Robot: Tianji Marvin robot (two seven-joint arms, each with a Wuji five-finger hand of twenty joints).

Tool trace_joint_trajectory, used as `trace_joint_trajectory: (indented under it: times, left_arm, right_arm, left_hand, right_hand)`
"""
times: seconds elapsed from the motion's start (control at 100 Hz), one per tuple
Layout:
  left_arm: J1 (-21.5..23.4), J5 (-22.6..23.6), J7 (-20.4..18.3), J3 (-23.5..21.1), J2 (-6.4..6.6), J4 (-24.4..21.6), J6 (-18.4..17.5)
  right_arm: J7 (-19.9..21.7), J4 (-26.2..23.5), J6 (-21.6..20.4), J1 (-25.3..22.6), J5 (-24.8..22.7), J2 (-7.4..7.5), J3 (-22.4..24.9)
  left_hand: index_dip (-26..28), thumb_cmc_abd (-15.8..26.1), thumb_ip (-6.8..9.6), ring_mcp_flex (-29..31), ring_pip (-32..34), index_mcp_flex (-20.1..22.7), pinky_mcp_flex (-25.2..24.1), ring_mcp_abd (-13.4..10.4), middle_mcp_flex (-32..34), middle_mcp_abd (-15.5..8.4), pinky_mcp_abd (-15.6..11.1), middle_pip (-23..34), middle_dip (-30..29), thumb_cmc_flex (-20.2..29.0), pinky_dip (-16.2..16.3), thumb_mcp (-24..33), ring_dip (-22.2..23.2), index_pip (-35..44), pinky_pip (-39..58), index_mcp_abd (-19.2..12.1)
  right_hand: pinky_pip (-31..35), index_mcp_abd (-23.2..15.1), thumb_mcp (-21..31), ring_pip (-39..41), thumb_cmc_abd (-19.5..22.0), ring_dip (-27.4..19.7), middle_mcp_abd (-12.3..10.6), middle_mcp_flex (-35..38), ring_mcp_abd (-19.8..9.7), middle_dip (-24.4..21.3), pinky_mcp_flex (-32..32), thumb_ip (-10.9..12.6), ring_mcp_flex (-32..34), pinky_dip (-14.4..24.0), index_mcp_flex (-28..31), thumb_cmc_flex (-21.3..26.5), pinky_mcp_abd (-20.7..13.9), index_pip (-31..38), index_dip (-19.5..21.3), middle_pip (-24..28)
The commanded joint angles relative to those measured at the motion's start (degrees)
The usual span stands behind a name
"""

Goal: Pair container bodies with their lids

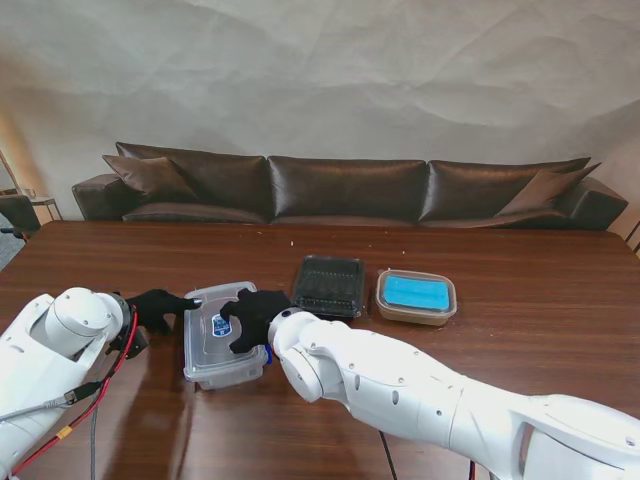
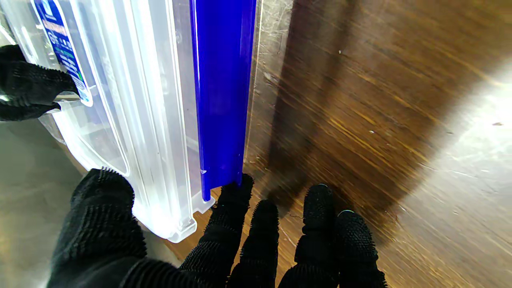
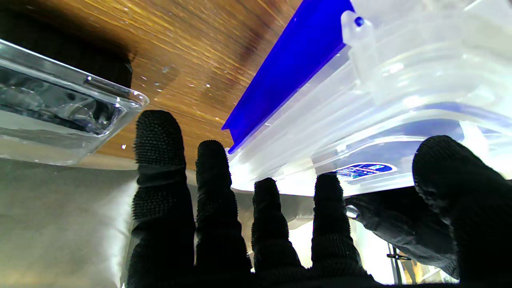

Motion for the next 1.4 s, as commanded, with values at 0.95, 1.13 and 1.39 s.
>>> trace_joint_trajectory:
  times: [0.95, 1.13, 1.39]
  left_arm:
    - [8.1, -6.0, 3.9, -6.5, -2.39, -8.7, 8.6]
    - [9.6, -9.4, 6.0, -8.4, -3.21, -11.1, 9.2]
    - [11.4, -11.3, 6.3, -10.4, -3.37, -13.9, 10.5]
  right_arm:
    - [5.3, 0.7, 1.7, -1.0, 0.6, 0.99, -2.4]
    - [5.4, 0.9, 1.6, -1.0, 1.1, 0.74, -2.4]
    - [5.5, 1.2, 1.3, -1.0, 1.5, 0.57, -2.4]
  left_hand:
    - [4.2, 0.4, 0.90, 17.6, -3.5, -5.4, 11.6, 5.9, 20.4, 13.9, 8.2, 9.3, -8.6, 10.1, -5.0, 0.7, -9.6, 17.3, 7.8, 9.9]
    - [3.1, 1.0, 0.93, 17.9, -2.3, -5.7, 12.1, 6.1, 19.0, 14.4, 8.6, 9.2, -8.1, 10.0, -4.9, 0.6, -9.0, 14.7, 8.4, 10.5]
    - [2.5, 1.3, 0.95, 18.0, -1.0, -5.0, 12.2, 6.2, 18.7, 14.8, 8.6, 8.8, -8.0, 10.1, -4.5, 0.6, -8.4, 12.4, 8.9, 10.9]
  right_hand:
    - [-0.8, 1.9, -1.6, 1.4, -2.3, 0.8, 2.7, 1.5, 1.5, 1.2, -36.4, -1.2, 0.5, -1.5, 2.8, 0.3, -1.1, 1.6, -0.2, 3.8]
    - [-0.8, 2.0, -1.5, 1.4, -2.2, 0.8, 2.8, 1.5, 1.5, 1.3, -36.4, -1.2, 0.6, -1.5, 2.8, 0.4, -1.1, 1.6, -0.2, 3.9]
    - [-0.9, 1.9, -1.5, 1.4, -1.8, 0.8, 2.7, 1.5, 1.4, 1.3, -36.5, -1.2, 0.6, -1.6, 2.6, 0.3, -1.2, 1.6, -0.2, 3.9]
